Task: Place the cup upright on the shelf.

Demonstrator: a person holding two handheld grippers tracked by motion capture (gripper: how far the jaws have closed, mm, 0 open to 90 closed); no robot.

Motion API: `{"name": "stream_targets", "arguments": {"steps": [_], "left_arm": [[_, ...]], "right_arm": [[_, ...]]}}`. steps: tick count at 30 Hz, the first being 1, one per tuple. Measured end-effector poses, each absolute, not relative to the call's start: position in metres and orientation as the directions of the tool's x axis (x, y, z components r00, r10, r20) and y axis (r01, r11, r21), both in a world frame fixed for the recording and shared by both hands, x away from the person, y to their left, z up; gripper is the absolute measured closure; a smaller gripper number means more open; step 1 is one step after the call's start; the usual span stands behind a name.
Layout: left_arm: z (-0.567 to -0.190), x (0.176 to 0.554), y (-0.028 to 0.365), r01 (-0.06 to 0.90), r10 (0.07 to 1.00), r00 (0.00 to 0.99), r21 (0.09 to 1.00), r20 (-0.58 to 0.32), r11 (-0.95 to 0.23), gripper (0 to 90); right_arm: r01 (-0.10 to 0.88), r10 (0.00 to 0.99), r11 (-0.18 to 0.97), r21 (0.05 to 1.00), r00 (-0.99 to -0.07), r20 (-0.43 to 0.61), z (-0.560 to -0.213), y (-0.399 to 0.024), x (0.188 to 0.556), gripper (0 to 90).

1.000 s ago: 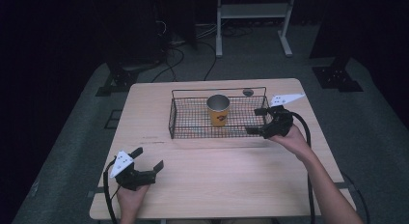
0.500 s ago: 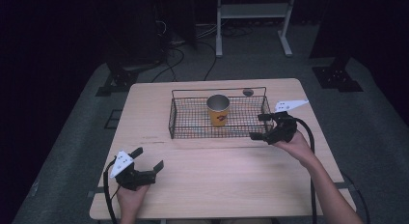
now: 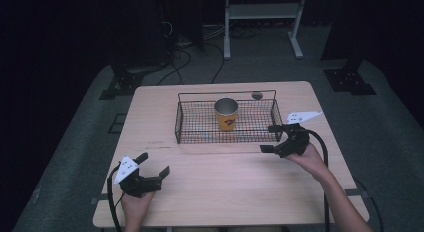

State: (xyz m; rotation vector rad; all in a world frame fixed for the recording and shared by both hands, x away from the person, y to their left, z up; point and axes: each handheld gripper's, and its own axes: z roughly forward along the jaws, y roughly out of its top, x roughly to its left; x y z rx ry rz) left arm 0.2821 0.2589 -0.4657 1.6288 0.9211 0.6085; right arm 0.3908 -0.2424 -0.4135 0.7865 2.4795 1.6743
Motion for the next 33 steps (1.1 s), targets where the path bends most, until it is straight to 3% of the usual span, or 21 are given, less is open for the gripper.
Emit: {"name": "stream_targets", "arguments": {"steps": [33], "left_arm": [[-0.466,0.282,0.259,0.252,0.823,0.563,0.964,-0.075,-0.085,0.0]], "right_arm": [[0.399,0.451,0.255,0.88,-0.855,0.257,-0.433,-0.255,0.36,0.0]]}}
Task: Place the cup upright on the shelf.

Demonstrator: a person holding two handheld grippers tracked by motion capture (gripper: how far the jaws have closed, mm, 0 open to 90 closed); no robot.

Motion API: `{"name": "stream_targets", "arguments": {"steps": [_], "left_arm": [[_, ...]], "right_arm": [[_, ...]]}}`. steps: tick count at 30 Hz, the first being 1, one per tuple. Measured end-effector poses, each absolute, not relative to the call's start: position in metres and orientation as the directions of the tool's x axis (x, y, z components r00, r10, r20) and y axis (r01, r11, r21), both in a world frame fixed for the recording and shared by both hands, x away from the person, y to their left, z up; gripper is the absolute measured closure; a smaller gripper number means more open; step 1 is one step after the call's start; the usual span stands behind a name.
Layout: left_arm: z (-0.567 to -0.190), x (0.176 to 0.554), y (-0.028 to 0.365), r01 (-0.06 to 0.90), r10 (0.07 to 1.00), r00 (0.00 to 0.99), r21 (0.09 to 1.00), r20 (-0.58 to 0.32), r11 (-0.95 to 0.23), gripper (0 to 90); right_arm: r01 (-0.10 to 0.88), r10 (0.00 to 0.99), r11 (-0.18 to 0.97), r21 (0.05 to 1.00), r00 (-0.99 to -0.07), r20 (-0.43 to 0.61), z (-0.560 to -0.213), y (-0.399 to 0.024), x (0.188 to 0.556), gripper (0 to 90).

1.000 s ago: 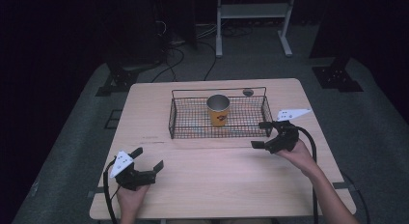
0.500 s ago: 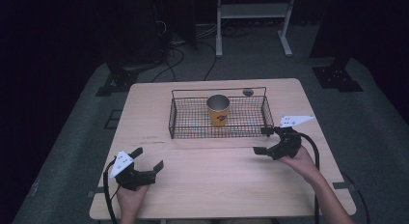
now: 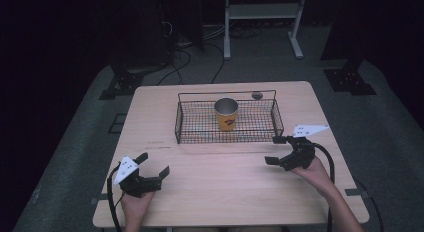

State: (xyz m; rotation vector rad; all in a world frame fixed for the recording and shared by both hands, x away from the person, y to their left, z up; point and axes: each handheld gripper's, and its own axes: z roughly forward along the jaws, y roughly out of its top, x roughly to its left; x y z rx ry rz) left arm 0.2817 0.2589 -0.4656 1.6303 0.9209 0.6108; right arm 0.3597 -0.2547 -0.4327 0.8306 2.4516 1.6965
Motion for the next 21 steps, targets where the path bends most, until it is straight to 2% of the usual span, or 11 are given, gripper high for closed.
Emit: {"name": "stream_targets", "arguments": {"steps": [21], "left_arm": [[-0.466,0.282,0.259,0.252,0.827,0.557,0.964,-0.076,-0.082,0.0]], "right_arm": [[0.398,0.492,0.217,0.891,-0.833,0.253,-0.449,-0.265,0.333,0.0]]}}
